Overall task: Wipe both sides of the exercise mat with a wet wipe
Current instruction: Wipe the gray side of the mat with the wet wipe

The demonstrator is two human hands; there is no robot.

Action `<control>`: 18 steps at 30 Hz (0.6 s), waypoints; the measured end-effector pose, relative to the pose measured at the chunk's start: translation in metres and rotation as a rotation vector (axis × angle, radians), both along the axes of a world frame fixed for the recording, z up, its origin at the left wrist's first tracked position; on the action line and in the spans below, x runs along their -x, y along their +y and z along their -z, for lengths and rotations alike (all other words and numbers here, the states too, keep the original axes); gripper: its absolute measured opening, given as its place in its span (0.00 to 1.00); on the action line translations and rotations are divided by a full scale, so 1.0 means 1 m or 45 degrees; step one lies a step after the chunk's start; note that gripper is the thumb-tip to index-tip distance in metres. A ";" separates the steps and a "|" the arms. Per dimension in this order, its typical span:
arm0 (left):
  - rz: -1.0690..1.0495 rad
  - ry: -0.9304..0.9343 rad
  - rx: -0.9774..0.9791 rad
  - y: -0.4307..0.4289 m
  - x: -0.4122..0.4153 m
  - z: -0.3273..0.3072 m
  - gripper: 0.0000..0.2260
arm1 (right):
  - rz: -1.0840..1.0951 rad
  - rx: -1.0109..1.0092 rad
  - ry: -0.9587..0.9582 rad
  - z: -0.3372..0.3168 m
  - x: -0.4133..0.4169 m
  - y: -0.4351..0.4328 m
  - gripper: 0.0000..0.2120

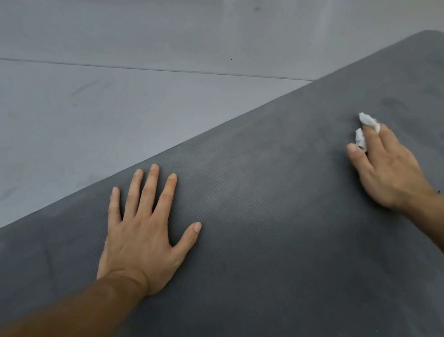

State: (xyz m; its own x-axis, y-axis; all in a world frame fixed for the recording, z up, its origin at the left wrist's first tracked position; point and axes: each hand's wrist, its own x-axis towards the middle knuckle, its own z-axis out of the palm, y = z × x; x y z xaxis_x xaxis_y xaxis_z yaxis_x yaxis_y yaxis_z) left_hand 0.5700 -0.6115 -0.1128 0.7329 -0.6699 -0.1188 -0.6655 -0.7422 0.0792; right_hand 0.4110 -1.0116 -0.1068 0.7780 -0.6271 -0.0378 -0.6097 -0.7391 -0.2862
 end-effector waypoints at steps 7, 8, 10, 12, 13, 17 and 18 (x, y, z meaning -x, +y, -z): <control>-0.001 0.000 0.000 0.000 -0.001 0.001 0.39 | -0.311 -0.150 0.049 -0.004 0.004 0.073 0.41; -0.004 -0.001 -0.002 0.000 -0.001 0.001 0.40 | -0.382 -0.154 0.055 -0.007 0.009 0.090 0.40; -0.003 -0.006 -0.004 0.000 0.000 0.000 0.40 | -0.532 -0.165 0.077 -0.014 0.020 0.126 0.39; -0.003 -0.003 -0.001 -0.001 0.000 0.000 0.40 | -0.685 -0.184 0.090 -0.020 0.035 0.158 0.38; -0.005 -0.001 0.002 -0.001 -0.001 0.000 0.40 | -0.751 -0.172 0.095 -0.021 0.041 0.169 0.38; -0.009 0.000 0.002 0.000 0.000 0.000 0.40 | -0.759 -0.042 0.102 -0.015 0.046 0.158 0.37; -0.010 0.002 0.003 -0.001 0.000 0.000 0.40 | -0.687 -0.023 0.107 -0.014 0.043 0.144 0.36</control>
